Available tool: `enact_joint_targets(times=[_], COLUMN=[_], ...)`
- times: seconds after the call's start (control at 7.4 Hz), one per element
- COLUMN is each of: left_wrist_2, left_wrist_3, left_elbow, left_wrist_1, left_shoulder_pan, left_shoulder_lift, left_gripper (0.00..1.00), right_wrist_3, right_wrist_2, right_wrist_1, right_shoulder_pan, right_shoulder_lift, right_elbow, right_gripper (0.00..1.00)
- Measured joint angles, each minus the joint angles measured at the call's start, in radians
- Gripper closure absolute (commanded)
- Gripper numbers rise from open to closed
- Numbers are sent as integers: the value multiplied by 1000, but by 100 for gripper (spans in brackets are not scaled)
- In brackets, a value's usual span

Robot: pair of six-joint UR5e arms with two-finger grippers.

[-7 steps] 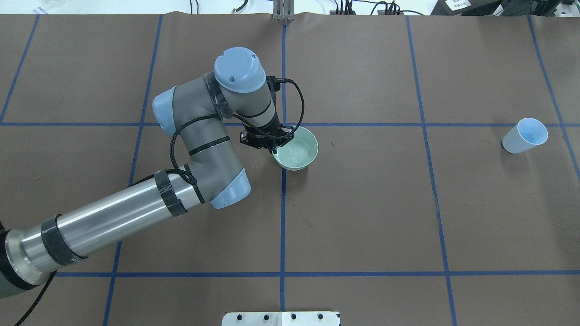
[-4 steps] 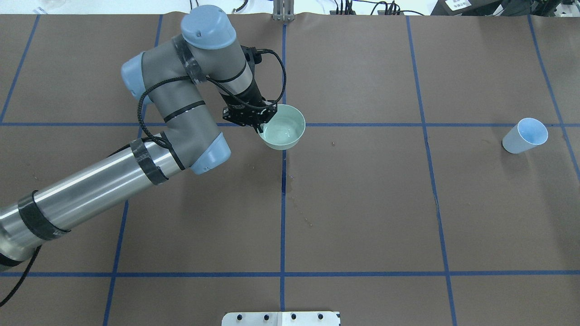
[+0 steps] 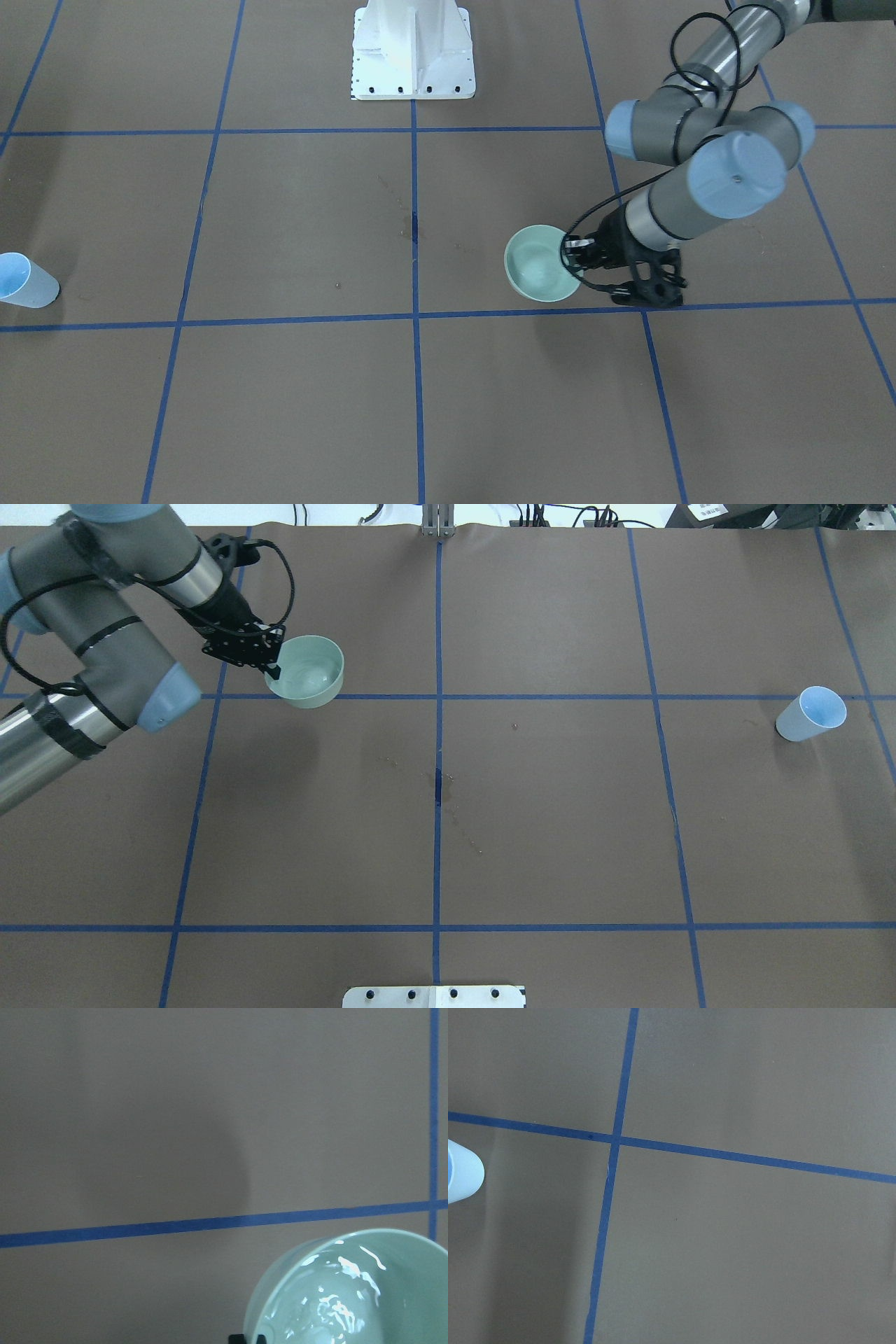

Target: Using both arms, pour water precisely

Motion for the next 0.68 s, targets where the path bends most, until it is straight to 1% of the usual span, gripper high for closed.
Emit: enact_joint_targets(times=[0.27, 0.41, 0.68], left_wrist_2=[-16, -16, -13], left_wrist_3=[158, 202, 227], left_elbow=[-82, -122, -163], left_wrist_1=[-7, -31, -172], left_shoulder_pan=[-67, -85, -104], left_shoulder_lift=[167, 247, 411], left_gripper=[100, 100, 100], right_wrist_3=[0, 0, 1], right_wrist_2=[-1, -1, -1], right_wrist_1=[0, 0, 0], right_shoulder_pan=[0, 0, 0], right_shoulder_lift=[2, 3, 3], right_elbow=[0, 0, 1], right_gripper=[0, 0, 0])
